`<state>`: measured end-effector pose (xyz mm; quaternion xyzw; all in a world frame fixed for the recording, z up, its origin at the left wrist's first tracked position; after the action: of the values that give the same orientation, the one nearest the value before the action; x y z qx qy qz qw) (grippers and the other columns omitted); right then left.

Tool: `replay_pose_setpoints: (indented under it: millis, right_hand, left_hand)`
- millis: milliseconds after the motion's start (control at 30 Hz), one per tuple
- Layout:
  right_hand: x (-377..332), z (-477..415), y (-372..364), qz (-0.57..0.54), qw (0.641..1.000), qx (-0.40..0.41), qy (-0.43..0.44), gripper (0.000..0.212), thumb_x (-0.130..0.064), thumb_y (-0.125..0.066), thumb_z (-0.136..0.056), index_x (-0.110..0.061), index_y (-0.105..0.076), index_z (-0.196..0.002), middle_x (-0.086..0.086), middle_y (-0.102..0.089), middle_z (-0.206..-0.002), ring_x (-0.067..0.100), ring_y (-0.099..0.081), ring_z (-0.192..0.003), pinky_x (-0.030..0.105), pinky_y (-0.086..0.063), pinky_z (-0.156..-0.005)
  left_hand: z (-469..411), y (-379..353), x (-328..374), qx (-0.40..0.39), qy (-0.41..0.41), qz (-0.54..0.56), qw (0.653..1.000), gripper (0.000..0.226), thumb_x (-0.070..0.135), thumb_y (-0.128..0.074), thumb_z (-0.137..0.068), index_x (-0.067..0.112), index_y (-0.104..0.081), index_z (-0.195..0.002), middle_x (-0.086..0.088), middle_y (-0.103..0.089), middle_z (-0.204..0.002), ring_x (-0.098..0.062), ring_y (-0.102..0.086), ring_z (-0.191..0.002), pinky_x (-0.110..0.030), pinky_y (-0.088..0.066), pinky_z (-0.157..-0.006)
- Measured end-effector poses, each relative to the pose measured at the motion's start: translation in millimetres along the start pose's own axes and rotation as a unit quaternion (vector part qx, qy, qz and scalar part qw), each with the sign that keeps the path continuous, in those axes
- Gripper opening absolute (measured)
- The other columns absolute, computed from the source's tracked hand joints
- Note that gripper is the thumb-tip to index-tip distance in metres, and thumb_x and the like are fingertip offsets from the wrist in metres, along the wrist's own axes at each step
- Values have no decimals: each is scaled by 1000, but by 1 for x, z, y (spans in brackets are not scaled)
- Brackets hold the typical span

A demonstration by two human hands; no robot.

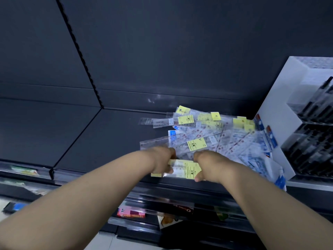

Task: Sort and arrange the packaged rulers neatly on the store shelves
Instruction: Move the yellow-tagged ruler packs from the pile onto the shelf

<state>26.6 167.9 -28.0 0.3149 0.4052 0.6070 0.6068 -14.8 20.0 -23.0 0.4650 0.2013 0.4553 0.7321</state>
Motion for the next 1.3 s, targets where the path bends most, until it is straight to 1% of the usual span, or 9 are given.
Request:
replay_pose_setpoints:
  millis: [267,433,567,700,833,967,1033,1133,1300]
  right_hand:
    - [4,11,2,17,1000,15,-8,65,-41,-66,-85,-20,-38,-140,4,-43,-143,23,-43,-128,34,-38,-103]
    - [8,15,12,38,984,175,-17,35,-33,-51,-96,-21,-45,-128,2,-61,-116,23,-53,-108,39,-31,-103]
    - [7,14,10,92,969,230,15,28,-30,-41,-99,-24,-46,-126,-3,-56,-120,20,-45,-116,39,-25,-100]
    - [5,11,16,83,961,265,15,28,-27,-48,-96,-25,-50,-123,-4,-56,-118,19,-48,-113,36,-27,-95]
    - [8,3,22,138,971,193,-37,33,-12,-54,-90,-21,-51,-121,-1,-62,-105,21,-55,-101,38,-30,-96]
    - [25,5,17,215,963,121,-107,29,-18,-53,-91,-22,-53,-120,-2,-59,-102,22,-52,-103,45,-27,-105]
    - [29,9,18,223,960,108,-132,33,-17,-53,-89,-23,-51,-122,0,-56,-109,23,-49,-109,48,-24,-106]
    - [24,10,17,231,961,95,-120,42,-11,-56,-84,-23,-51,-124,2,-54,-117,24,-45,-116,53,-18,-109]
    - [30,9,11,175,978,67,-88,37,-33,-58,-90,-23,-51,-125,1,-54,-118,23,-48,-115,49,-22,-106]
  left_hand:
    - [-1,-4,4,-9,-10,-27,1000,37,34,-50,-96,16,-46,-128,-7,-47,-129,-27,-47,-118,-35,-41,-93]
    - [-6,1,-2,118,2,-72,990,29,16,-48,-95,16,-40,-123,-3,-59,-108,-25,-58,-98,-38,-51,-80]
    - [-7,6,0,180,-13,-105,978,36,12,-50,-93,22,-46,-127,-2,-52,-121,-25,-49,-114,-34,-40,-85]
    - [-5,19,-9,205,0,-59,977,32,12,-52,-91,29,-55,-119,1,-54,-116,-23,-55,-105,-31,-45,-72]
    - [0,29,-19,193,16,-77,978,51,6,-48,-87,37,-47,-128,8,-63,-110,-20,-60,-97,-25,-39,-65]
    - [4,21,-25,150,7,-109,983,67,1,-50,-82,36,-40,-139,3,-54,-132,-22,-52,-118,-31,-41,-91]
    - [0,11,-24,136,-5,-91,986,62,5,-53,-86,33,-38,-140,3,-45,-141,-21,-45,-127,-35,-34,-103]
    - [-9,-2,-14,149,-33,-36,988,42,28,-51,-94,27,-42,-135,-1,-48,-135,-24,-47,-123,-36,-40,-100]
    - [-12,-3,-22,146,-25,-75,986,31,14,-59,-90,24,-56,-119,1,-53,-126,-22,-53,-114,-31,-47,-87]
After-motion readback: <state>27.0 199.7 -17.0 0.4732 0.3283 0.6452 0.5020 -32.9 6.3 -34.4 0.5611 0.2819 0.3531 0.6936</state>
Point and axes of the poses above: each hand's wrist, its own z-axis away from the middle knuckle, its own y-axis out of the back of the hand, x = y × z, the point moved 3 cm from there along -z, towards the middle knuckle
